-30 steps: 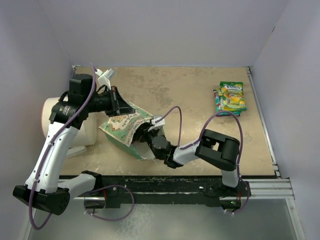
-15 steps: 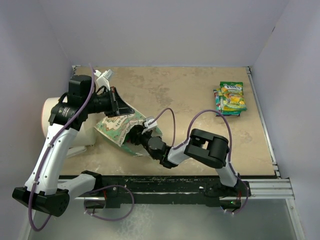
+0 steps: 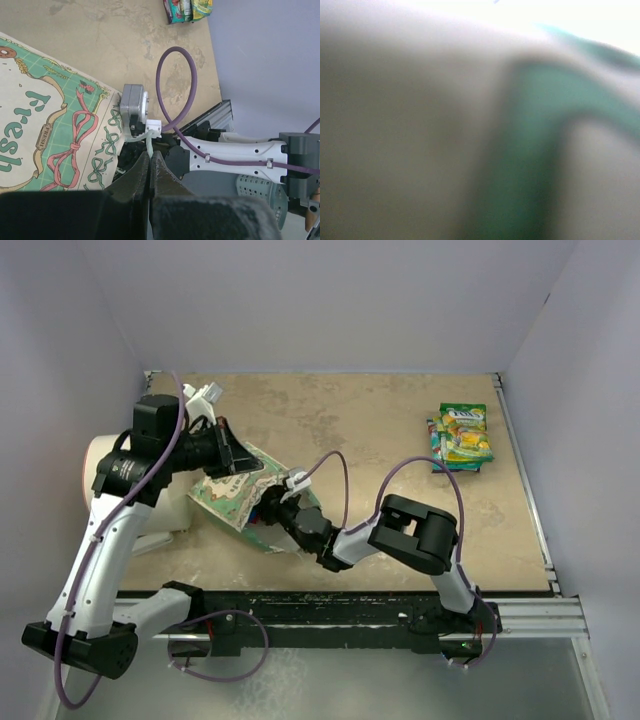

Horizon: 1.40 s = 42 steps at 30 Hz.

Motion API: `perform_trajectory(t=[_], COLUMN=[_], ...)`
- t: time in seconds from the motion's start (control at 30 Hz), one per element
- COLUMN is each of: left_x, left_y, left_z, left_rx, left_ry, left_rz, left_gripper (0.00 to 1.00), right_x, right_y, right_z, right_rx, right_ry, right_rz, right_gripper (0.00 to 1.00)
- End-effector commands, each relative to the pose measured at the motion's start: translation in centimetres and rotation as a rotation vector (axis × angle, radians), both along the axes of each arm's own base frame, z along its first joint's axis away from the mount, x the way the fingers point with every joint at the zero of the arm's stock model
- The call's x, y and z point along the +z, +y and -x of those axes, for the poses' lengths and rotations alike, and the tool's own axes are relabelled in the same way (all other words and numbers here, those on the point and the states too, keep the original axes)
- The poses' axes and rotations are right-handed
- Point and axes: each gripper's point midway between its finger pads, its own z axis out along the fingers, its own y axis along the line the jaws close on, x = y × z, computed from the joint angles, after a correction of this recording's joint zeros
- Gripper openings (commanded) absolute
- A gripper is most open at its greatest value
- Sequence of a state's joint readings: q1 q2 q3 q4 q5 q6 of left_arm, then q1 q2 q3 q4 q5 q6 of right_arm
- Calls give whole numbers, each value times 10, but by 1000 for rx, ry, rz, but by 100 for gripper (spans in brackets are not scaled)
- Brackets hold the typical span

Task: Take the snacks out of the paper bag
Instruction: Take out the snack from the paper bag.

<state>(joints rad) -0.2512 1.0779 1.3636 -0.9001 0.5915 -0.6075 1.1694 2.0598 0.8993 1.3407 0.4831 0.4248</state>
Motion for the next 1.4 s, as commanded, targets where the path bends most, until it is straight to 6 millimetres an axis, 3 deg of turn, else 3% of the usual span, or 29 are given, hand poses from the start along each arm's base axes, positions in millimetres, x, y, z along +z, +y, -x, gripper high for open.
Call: perform_trajectory(t=[0.0,0.07,0.1,0.43,0.5,0.67,0.77,0.93,1.2,1.37], left_x=[21,21,22,26,26,23,23,24,29,37], left_y=[1,0,0,-3,-1,6,14,25,31,29], left_z=[1,2,3,8,10,11,9,5,-5,-11], left_rx=[2,-5,-10,-65,-63,-29,31,114,179,187], left_ry=[-85,-84,-86,-90,-94,-92,-101,-114,-145,-177], left_rz=[13,17,19,7,-2,-31,-57,-84,-82,-66], left_gripper=[0,0,0,0,0,0,0,0,0,0], right_x=[43,38,45,14,15,32,43,67,99,86], right_y=[21,24,31,63,69,73,63,45,12,-25], right_z=[-3,-5,-8,-28,-30,-31,-31,-28,-5,11], right_rx=[31,29,28,-24,-18,-6,-12,-3,44,37], right_ry=[-34,-22,-26,71,71,64,63,25,-10,37], right_rz=[-150,-166,-190,-156,-156,-162,-171,-153,-139,-59], right_gripper=[30,36,38,43,38,15,0,0,0,0])
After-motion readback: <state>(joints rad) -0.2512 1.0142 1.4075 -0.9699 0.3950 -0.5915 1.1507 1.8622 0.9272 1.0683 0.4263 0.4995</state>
